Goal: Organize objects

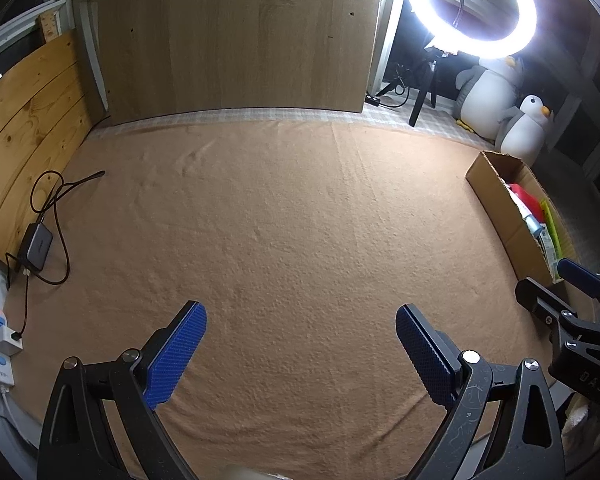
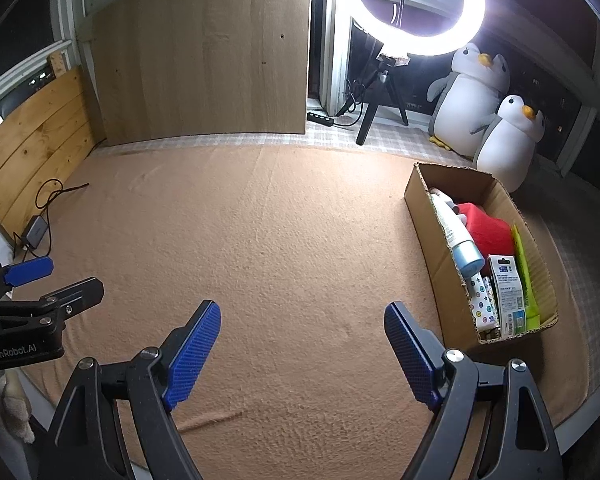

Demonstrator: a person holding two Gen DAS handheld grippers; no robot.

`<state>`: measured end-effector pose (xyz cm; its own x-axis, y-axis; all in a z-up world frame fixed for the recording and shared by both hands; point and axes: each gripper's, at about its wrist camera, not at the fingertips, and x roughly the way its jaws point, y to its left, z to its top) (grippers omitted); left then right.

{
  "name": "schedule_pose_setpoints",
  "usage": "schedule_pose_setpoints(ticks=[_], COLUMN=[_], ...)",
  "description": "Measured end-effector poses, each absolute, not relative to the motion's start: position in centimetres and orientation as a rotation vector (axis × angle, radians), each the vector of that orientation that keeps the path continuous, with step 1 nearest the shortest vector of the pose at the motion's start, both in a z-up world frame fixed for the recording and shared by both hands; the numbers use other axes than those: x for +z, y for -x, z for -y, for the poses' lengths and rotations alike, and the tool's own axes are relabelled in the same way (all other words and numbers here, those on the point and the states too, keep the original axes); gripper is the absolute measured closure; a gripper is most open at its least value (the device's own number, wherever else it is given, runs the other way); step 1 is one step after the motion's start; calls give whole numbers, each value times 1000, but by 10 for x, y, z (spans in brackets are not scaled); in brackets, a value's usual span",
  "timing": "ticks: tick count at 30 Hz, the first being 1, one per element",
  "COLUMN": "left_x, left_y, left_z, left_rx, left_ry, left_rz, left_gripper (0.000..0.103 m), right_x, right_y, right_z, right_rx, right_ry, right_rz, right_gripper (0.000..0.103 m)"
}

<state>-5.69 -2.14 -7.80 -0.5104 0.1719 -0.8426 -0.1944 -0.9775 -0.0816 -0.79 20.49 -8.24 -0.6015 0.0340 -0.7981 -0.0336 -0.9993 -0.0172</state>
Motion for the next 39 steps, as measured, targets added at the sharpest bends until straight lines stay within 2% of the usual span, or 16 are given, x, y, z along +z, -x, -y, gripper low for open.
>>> schedule_pose_setpoints(ticks=[39], left_x=[-79], left_y=[54], left_z=[18], left_rx=[2560], left_ry=[1432], left_rz=[-31], left_gripper=[5], right_x=[-86], right_y=[6], right_z=[-209], right_rx=[2767], right_ry=[1407], right_rz=[1], right_gripper=[22])
